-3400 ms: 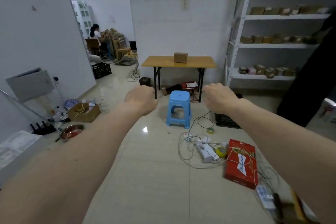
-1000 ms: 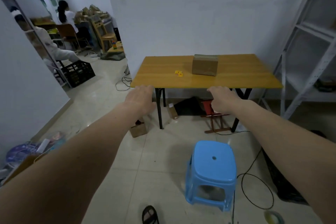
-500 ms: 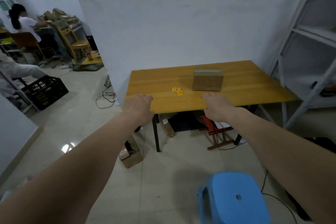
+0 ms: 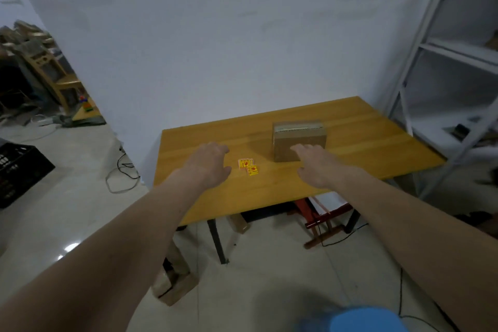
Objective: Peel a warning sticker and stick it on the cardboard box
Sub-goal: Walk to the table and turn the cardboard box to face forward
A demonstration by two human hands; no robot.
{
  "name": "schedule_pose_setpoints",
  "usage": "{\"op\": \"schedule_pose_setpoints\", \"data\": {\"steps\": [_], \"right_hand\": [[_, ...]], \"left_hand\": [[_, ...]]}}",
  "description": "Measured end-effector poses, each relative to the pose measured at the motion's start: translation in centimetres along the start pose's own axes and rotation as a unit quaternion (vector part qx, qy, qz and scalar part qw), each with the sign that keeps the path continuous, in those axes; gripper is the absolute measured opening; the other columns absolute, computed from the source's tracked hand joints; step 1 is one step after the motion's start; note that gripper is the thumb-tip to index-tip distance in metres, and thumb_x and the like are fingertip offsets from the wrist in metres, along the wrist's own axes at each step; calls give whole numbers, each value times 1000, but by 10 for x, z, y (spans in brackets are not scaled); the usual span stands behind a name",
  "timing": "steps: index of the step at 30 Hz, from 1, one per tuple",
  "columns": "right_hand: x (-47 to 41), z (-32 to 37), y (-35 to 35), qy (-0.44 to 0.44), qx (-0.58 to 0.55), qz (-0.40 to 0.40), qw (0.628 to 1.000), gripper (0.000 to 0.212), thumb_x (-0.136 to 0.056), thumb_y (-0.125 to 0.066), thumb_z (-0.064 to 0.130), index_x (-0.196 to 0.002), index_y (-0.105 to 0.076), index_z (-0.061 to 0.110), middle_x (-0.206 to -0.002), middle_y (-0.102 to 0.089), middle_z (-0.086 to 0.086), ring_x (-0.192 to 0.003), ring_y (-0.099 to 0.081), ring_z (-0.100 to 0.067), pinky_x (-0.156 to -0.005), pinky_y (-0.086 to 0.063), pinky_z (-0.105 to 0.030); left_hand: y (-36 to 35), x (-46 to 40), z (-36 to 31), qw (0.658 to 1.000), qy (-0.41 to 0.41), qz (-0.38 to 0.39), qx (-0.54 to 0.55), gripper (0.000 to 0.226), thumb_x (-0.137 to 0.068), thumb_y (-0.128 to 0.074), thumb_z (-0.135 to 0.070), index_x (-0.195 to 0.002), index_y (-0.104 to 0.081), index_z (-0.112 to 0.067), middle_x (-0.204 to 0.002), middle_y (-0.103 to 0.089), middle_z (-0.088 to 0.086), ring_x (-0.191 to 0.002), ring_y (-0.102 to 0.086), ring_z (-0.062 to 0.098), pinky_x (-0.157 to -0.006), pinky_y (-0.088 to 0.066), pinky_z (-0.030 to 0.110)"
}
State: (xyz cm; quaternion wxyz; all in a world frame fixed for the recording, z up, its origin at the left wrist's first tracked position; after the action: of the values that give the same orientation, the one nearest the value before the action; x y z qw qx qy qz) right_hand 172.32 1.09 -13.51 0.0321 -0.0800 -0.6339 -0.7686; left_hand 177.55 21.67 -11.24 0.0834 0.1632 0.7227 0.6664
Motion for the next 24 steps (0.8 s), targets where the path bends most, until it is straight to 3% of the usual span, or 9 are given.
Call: {"op": "schedule_pose_setpoints", "data": {"steps": [17,24], "right_hand": [[-201,-100,6,-68,3,0,998,48,-94,-41,11,-141,-31,12,-142,-43,-11,-132,-36,-32,-104,-37,-45],[-265,-144,10,-86,-19,-1,996,58,-90,-40,4,-145,-25,11,-146,-40,-12,-134,-34,-31,-104,-35,-41]], "left_hand": [[-29,-260,-59,996,-82,30,28,53,-91,-53,-30,-141,-36,-20,-144,-42,5,-134,-36,25,-104,-36,38],[-40,-361,-98,990,-124,48,55,47,-96,-49,-21,-141,-37,-17,-144,-42,7,-134,-37,26,-105,-37,38]]}}
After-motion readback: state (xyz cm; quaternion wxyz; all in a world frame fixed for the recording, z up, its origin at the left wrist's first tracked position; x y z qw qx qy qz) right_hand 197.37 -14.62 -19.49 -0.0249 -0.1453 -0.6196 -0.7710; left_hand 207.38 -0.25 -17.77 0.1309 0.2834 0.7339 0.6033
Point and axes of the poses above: each hand's wrist, its own x-axis away from the middle knuckle, its own y-axis out of the back of the hand, z = x × y, the point moved 8 cm from there along -x, towards the middle knuckle
